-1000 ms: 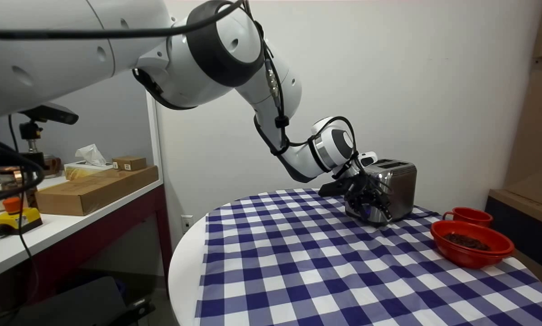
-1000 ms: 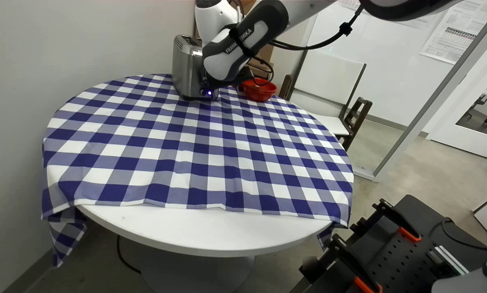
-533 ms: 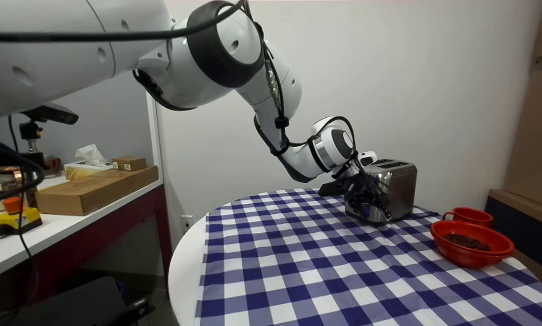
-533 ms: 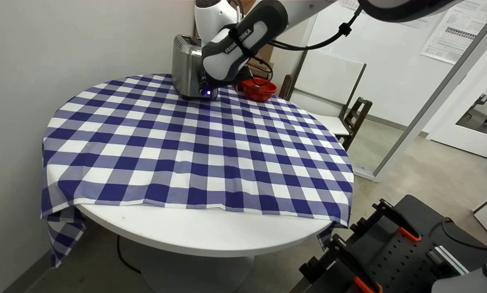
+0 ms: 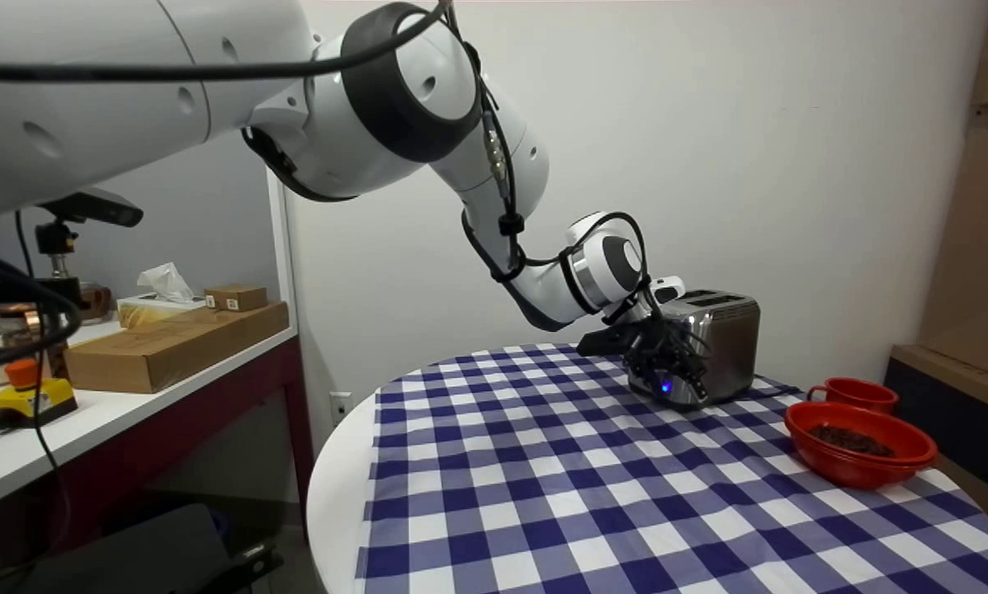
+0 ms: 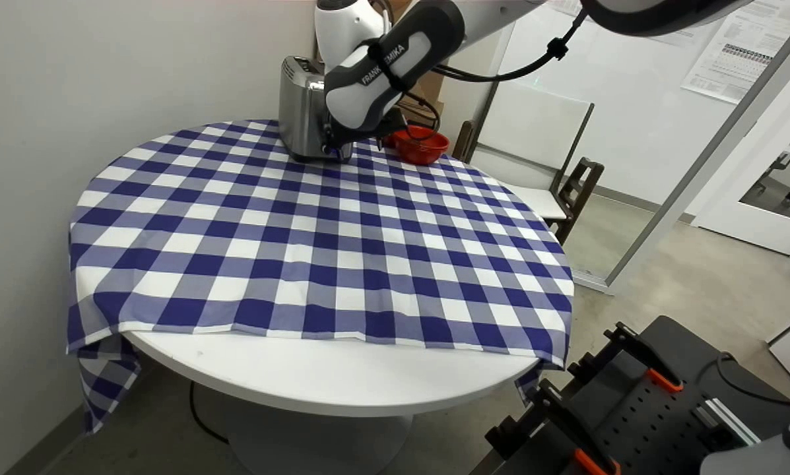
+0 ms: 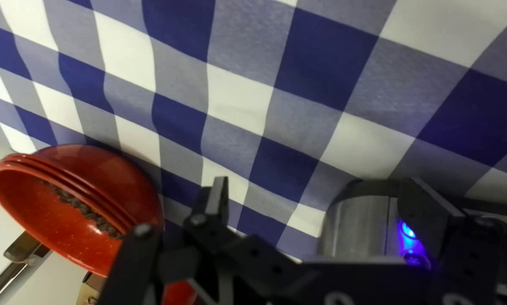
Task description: Press the button on the toaster
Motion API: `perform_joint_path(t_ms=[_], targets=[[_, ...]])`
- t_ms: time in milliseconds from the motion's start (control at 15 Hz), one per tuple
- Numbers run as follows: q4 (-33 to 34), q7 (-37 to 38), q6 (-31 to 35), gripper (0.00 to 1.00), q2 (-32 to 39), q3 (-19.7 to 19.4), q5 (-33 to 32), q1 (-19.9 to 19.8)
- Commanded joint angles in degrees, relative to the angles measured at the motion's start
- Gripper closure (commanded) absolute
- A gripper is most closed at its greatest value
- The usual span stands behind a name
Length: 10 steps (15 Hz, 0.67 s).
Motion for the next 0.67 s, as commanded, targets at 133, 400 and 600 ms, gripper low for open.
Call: perform_joint_path(t_ms=[133,400,600], targets=[[2.22,-3.52,0.12,0.00,0.59,0.78,3.55,-0.71],[2.63,-1.63,1.47,0.00,1.26,-0.49,3.60,-0.17],[2.62,-0.40,2.69,0.00,1.47,-1.25,3.21,0.22]])
